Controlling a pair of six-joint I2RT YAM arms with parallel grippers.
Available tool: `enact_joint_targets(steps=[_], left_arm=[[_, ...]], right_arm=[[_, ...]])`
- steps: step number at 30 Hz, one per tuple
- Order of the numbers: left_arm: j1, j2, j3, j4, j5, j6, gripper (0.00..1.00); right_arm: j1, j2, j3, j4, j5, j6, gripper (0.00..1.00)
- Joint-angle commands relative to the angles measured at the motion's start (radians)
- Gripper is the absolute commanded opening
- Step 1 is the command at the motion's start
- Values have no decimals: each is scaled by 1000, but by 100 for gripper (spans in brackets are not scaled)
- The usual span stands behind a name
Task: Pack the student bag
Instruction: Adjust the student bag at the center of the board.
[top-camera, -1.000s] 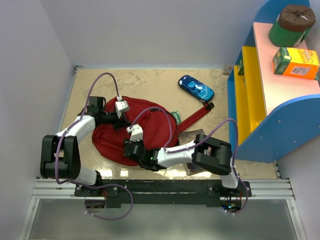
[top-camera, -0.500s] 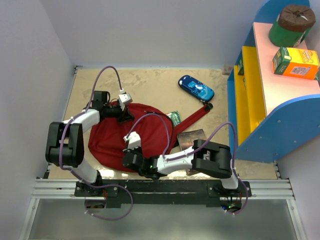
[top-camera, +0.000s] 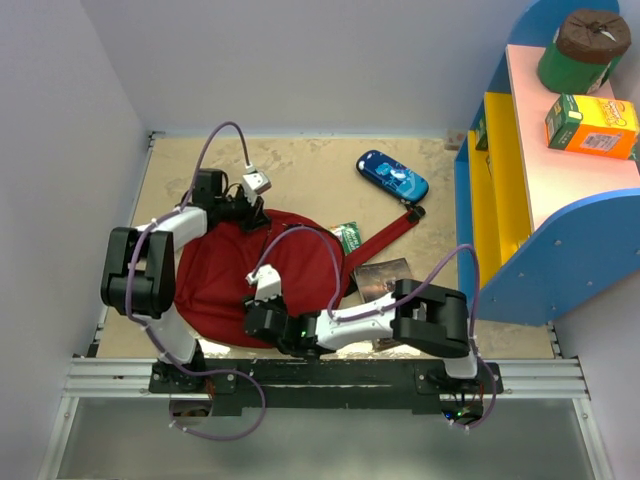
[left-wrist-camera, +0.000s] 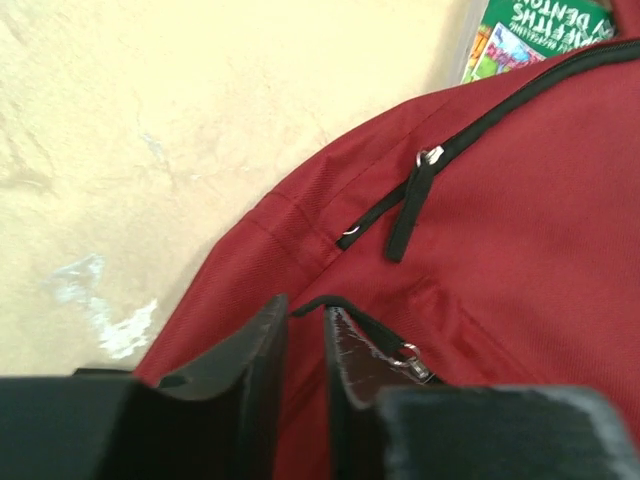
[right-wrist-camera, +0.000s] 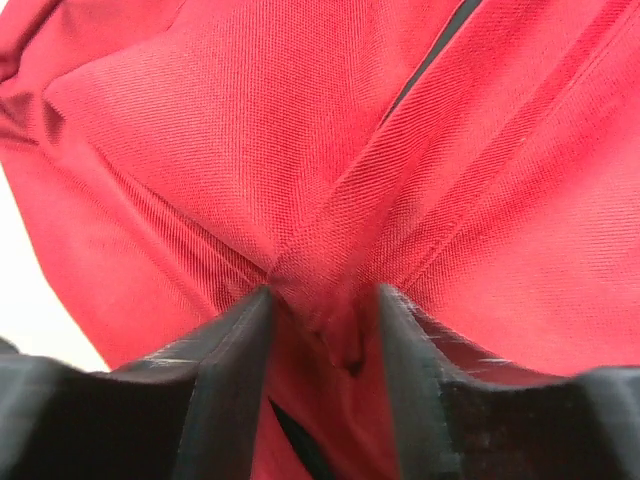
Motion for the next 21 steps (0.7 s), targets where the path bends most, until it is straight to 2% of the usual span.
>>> enact_joint_targets(steps=[1,2,3,4,6,9,11,14,21], left_arm=[[14,-114,44,-106,-32,59,34],[22,-136,37,-161,-30,62,41],[34,-175,34,-189,-27,65,65],[60,-196,36,-254,-20,79,79],[88,-243,59,-342,-6,119,100],[167,-281,94,-525,11,217,100],[203,-291,88,-637,-30,307,100],[238,-308,7,-648,-160,375,100],[376,-228,-68,-637,-327,415,100]], right_arm=[[-84,-170,15,-78,-79,2,56],[-105,-198,6,-81,-84,-7,61],[-127,-227,4,-89,-87,-19,63],[-170,-279,4,-98,-88,-47,64],[-217,-313,16,-143,-62,-73,65],[-332,-306,64,-259,-47,-115,66],[-389,-263,103,-349,-30,-151,67],[-431,-206,128,-443,-2,-161,71],[-460,-204,29,-413,-30,-162,73]])
